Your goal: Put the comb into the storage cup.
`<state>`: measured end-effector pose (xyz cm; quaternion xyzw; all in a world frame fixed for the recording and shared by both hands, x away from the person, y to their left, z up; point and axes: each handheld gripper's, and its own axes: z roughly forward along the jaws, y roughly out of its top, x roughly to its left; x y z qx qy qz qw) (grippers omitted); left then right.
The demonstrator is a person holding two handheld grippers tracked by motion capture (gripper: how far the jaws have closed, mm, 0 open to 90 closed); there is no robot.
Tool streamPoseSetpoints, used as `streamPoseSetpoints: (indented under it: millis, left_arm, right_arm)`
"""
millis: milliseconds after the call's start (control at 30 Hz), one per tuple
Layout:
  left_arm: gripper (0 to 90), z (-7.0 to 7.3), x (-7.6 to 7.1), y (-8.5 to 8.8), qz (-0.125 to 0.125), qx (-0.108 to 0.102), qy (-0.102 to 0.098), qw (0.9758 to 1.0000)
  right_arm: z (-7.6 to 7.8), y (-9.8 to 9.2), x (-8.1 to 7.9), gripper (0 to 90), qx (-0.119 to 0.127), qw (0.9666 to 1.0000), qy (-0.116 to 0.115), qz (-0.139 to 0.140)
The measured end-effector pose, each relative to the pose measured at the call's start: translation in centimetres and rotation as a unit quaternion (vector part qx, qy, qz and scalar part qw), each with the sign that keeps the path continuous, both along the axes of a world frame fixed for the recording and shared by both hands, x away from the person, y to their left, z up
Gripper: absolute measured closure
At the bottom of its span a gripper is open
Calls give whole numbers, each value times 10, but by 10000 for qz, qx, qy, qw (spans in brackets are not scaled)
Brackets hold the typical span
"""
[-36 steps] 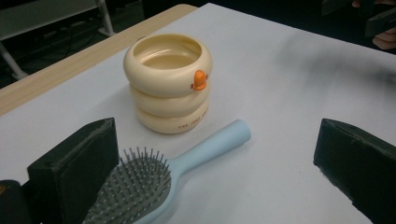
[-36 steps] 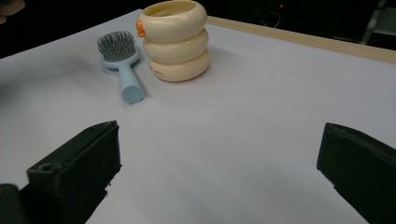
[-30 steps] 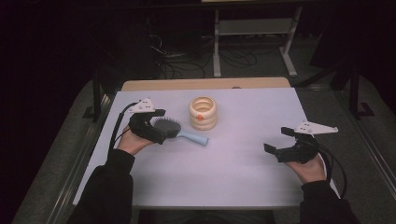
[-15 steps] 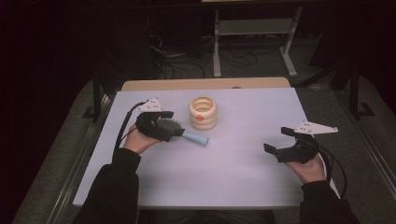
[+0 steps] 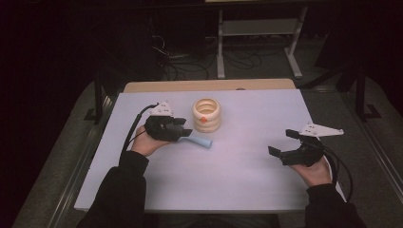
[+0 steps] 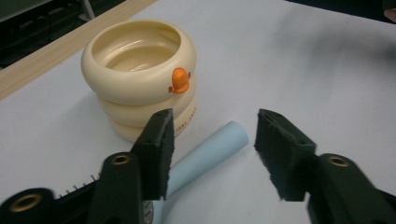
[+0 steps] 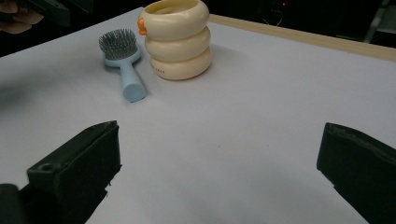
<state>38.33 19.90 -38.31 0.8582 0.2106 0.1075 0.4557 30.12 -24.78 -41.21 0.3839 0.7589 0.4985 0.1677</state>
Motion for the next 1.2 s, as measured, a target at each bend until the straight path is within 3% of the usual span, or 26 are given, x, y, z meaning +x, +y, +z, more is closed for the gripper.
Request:
streamPoseSetpoints:
  millis: [167, 433, 667, 1200]
  left_arm:
    - [634, -2, 0, -5, 26, 113, -27, 9999]
    - [850, -7, -1, -16, -200, 233, -90, 9995]
    - [899, -12, 1, -24, -332, 252, -31, 9991]
    - [900, -27, 11, -42, -457, 291, 147, 9984]
  right_arm:
    - [0, 0, 0, 0, -7, 10000, 5, 10]
    - [0, 0, -1, 0, 3, 10000, 6, 8]
    - [0, 0, -1, 0, -2, 10000, 8, 10]
    - [0, 0, -1, 0, -9, 10000, 22, 37]
